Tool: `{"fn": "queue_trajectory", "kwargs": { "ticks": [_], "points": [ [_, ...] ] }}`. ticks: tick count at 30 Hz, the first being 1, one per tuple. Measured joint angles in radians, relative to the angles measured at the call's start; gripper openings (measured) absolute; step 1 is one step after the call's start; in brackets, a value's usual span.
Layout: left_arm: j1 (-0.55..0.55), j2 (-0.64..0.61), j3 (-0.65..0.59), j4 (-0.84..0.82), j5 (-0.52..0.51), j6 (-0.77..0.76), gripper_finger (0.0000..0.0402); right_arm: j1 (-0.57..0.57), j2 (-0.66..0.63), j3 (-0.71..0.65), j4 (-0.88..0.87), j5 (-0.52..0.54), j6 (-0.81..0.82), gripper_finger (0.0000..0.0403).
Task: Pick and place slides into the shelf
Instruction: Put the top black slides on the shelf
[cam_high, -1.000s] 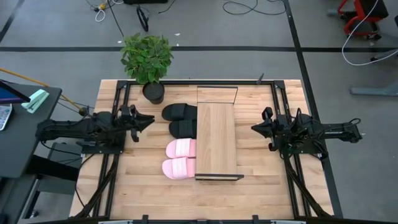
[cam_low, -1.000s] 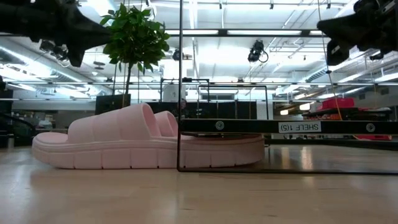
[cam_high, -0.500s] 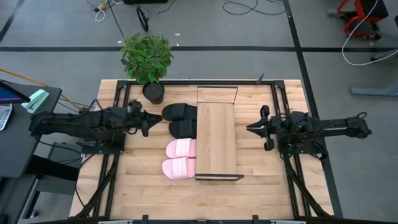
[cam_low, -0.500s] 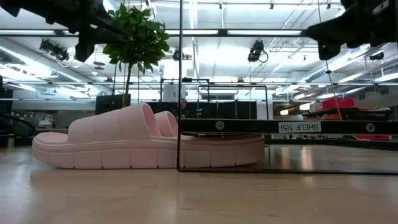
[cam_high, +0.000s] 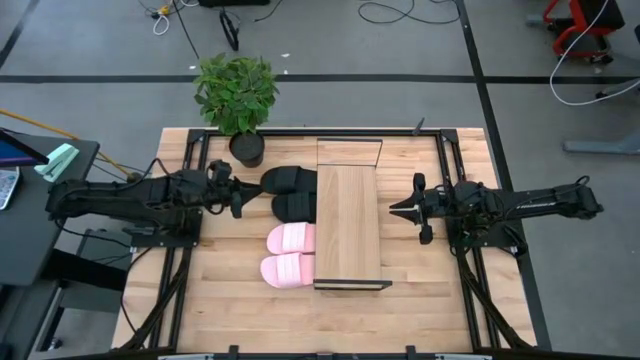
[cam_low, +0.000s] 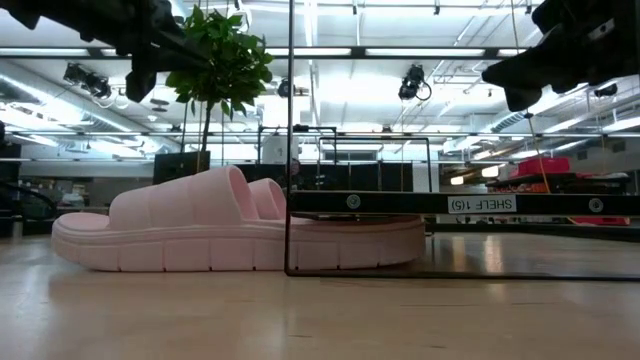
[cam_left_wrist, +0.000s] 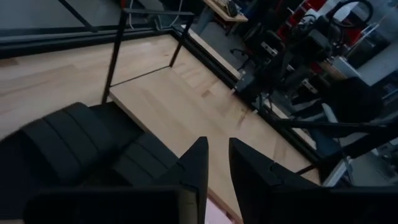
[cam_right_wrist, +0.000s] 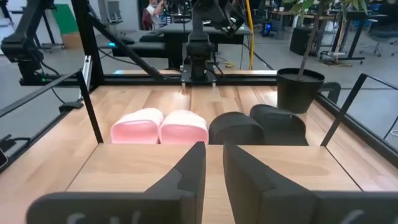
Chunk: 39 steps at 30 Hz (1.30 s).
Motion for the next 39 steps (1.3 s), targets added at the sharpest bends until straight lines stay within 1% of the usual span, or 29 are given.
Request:
{"fn": "queue_trajectory", "kwargs": {
  "ticks": [3, 6, 10, 14, 18, 22, 26, 29, 33, 39],
  "points": [
    [0.012, 0.0, 0.0, -0.025, -0.001, 0.015, 0.0049, 0.0, 0.0, 0.0, 0.0, 0.0, 0.001, 0.0062],
    [0.026, 0.0, 0.0, -0.049, -0.001, 0.015, 0.0031, 0.0, 0.0, 0.0, -0.001, 0.03, 0.05, 0.0062],
    [0.032, 0.0, 0.0, -0.057, 0.0, 0.018, 0.0009, 0.0, 0.0, 0.0, -0.028, 0.033, 0.042, 0.0062],
    [0.032, 0.0, 0.0, -0.075, 0.0, 0.019, 0.0005, 0.0, 0.0, 0.0, -0.039, 0.033, 0.076, 0.0062],
    [0.045, 0.0, 0.0, -0.079, -0.026, 0.056, 0.0023, 0.0, 0.0, 0.0, -0.039, 0.033, 0.112, 0.0062],
    [0.051, 0.0, 0.0, -0.125, -0.028, 0.059, 0.004, 0.0, 0.0, 0.0, -0.049, 0.034, 0.114, 0.0062],
    [0.072, 0.001, 0.0, -0.202, -0.028, -0.005, 0.0054, 0.0, 0.0, 0.0, -0.053, 0.034, 0.115, 0.0062],
    [0.089, 0.018, 0.0, -0.199, -0.03, -0.055, 0.0068, 0.0, 0.0, 0.0, -0.054, 0.034, 0.115, 0.0062],
    [0.117, 0.076, 0.0, -0.202, -0.047, -0.098, 0.0094, 0.0, 0.001, 0.0, -0.054, 0.034, 0.115, 0.0062],
    [0.183, 0.214, 0.0, -0.184, -0.066, -0.092, 0.0145, 0.0, 0.013, 0.0, -0.057, 0.034, 0.115, 0.0062]
  ]
}}
